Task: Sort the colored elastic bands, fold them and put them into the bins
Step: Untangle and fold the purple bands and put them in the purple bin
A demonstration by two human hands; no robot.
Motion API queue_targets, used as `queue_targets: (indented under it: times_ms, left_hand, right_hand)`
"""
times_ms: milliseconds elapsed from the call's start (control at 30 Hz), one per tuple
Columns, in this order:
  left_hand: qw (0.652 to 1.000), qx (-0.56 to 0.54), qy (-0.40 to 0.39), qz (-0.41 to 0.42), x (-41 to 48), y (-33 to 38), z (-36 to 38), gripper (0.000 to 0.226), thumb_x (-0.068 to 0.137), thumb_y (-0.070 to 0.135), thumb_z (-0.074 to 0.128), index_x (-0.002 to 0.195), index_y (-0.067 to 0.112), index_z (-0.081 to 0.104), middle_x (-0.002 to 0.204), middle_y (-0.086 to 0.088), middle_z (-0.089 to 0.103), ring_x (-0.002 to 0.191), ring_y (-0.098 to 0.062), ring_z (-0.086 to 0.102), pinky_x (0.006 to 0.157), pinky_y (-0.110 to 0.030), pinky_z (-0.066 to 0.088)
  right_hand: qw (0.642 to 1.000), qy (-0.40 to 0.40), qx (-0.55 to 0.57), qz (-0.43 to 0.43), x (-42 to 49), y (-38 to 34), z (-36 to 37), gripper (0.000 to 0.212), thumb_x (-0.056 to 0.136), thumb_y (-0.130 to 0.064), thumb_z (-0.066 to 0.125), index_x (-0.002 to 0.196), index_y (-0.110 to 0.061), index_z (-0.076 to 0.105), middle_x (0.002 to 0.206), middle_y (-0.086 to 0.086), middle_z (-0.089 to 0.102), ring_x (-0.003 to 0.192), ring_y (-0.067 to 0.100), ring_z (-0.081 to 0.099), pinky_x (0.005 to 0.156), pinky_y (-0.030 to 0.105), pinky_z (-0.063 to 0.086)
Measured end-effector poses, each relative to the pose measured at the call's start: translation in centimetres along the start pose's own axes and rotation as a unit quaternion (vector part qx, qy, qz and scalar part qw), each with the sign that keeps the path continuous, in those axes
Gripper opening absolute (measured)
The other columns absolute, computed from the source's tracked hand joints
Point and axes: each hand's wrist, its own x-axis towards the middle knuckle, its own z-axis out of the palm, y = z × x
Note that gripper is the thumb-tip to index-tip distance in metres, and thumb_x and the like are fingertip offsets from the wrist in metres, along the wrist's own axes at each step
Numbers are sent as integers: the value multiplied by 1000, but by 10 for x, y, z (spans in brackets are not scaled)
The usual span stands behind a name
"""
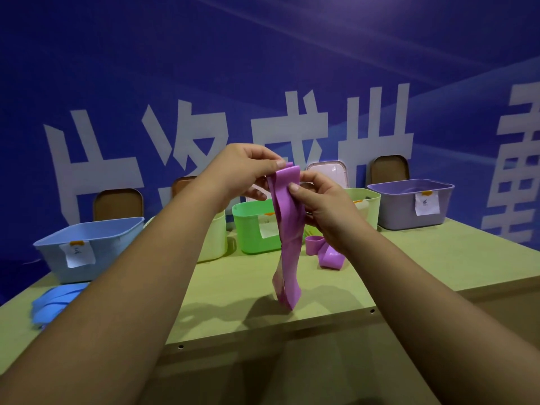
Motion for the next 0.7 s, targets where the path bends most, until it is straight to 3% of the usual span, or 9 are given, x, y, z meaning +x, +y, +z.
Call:
queue_targets:
  times_ms: [200,400,700]
  left_hand:
    - [1000,0,12,-16,0,0,3,12,99,28,77,105,19,81,97,-5,80,89,-24,80,72,-35,68]
    - [999,-17,17,-40,0,-1,7,10,98,24,78,104,17,81,99,-7,79,90,-22,79,74,-36,68]
    - [995,-58,15,-80,2,-3,11,11,95,22,81,102,15,83,98,-7,81,89,-21,79,69,-29,65]
  right_hand:
    - [1000,1,-14,-4,0,2,2,16,105,-23,70,121,-20,70,86,-4,73,83,15,69,74,37,56]
    - [1000,7,-15,-5,1,3,4,15,105,-20,70,119,-15,69,89,1,73,80,11,70,67,27,56]
    - [998,29,-50,-17,3,8,5,14,104,-23,71,114,-15,68,81,-4,71,75,10,68,62,29,53]
